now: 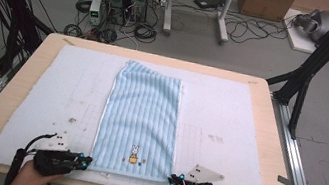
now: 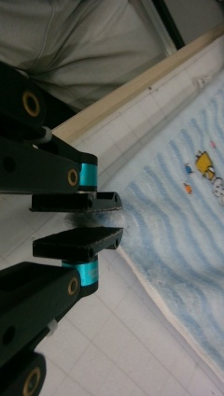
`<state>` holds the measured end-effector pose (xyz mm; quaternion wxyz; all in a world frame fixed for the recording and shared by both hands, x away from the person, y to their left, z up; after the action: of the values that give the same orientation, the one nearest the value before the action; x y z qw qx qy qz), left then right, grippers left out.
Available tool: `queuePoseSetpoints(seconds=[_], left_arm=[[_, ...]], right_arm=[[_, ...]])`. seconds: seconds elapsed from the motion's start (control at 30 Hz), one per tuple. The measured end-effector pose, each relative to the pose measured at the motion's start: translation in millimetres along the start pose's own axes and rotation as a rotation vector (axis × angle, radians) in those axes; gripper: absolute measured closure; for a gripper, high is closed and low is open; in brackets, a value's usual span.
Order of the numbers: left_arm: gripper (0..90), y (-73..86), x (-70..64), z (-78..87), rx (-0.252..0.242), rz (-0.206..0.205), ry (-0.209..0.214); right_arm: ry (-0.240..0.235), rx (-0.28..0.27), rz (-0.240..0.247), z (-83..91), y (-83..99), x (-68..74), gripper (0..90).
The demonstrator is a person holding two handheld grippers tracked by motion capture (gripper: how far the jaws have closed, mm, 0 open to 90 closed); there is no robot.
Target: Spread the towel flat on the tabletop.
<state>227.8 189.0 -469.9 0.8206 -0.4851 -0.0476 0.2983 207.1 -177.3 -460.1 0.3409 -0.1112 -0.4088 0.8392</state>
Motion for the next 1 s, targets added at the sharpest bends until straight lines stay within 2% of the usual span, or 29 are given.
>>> queuePoseSetpoints(seconds=[0.03,0.07,0.1,0.17,0.23,0.3,0.37,0.43,0.53,0.63,0.77,0.93,1.0], left_arm=[[83.5,-1.4,1.8,1.6,-0.024,0.013,-0.009],[74.2,-3.1,5.0,2.9,-0.045,0.032,-0.033],[65.5,-5.0,9.0,4.1,-0.068,0.049,-0.058],[52.7,-8.3,19.0,6.6,-0.117,0.081,-0.112],[50.6,-11.2,27.6,9.0,-0.154,0.104,-0.132],[49.3,-14.8,33.6,11.0,-0.161,0.092,-0.166],[48.7,-19.5,37.1,11.9,-0.181,0.102,-0.176],[48.7,-25.0,39.4,10.3,-0.19,0.091,-0.18],[48.5,-32.4,42.0,2.4,-0.2,0.102,-0.167],[48.6,-33.5,44.1,-9.5,-0.18,0.105,-0.155],[50.3,-28.0,44.7,-27.8,-0.103,0.116,-0.156],[66.0,-28.1,40.8,-38.2,0.002,0.067,-0.192],[72.5,-28.4,37.7,-40.3,0.014,0.038,-0.227]], right_arm=[[0.01,-0.017,-0.012,1.4,-1.5,-1.6,70.3],[0.018,-0.04,-0.034,2.2,-3.8,-6.4,68.5],[0.023,-0.065,-0.061,2.0,-6.7,-12.7,63.6],[0.05,-0.076,-0.101,-2.3,-12.2,-29.8,58.7],[0.075,-0.067,-0.109,-10.4,-17.3,-45.6,57.6],[0.086,-0.062,-0.117,-18.6,-21.4,-54.2,57.2],[0.087,-0.063,-0.117,-26.2,-24.5,-57.7,57.2],[0.09,-0.055,-0.113,-32.2,-27.2,-59.0,57.2],[0.107,-0.052,-0.104,-34.7,-35.3,-61.4,57.2],[0.11,-0.082,-0.124,-33.0,-42.0,-61.6,58.1],[0.103,-0.049,-0.13,-39.5,-38.2,-60.2,62.9],[0.102,0.006,-0.096,-47.9,-34.1,-56.4,71.5],[0.108,0.03,-0.084,-50.8,-32.5,-54.6,77.4]])
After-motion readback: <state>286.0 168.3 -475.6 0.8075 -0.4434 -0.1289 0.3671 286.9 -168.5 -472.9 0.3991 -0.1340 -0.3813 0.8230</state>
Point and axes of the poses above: each handheld gripper's, and its own axes: z roughly backward along the jaws, y roughly out of its underside, x roughly to its left, the point moved 4 cm from there along -z, roughly forward along the jaws, and after that the axes turned 1 degree about -x, right-handed, at the moved point
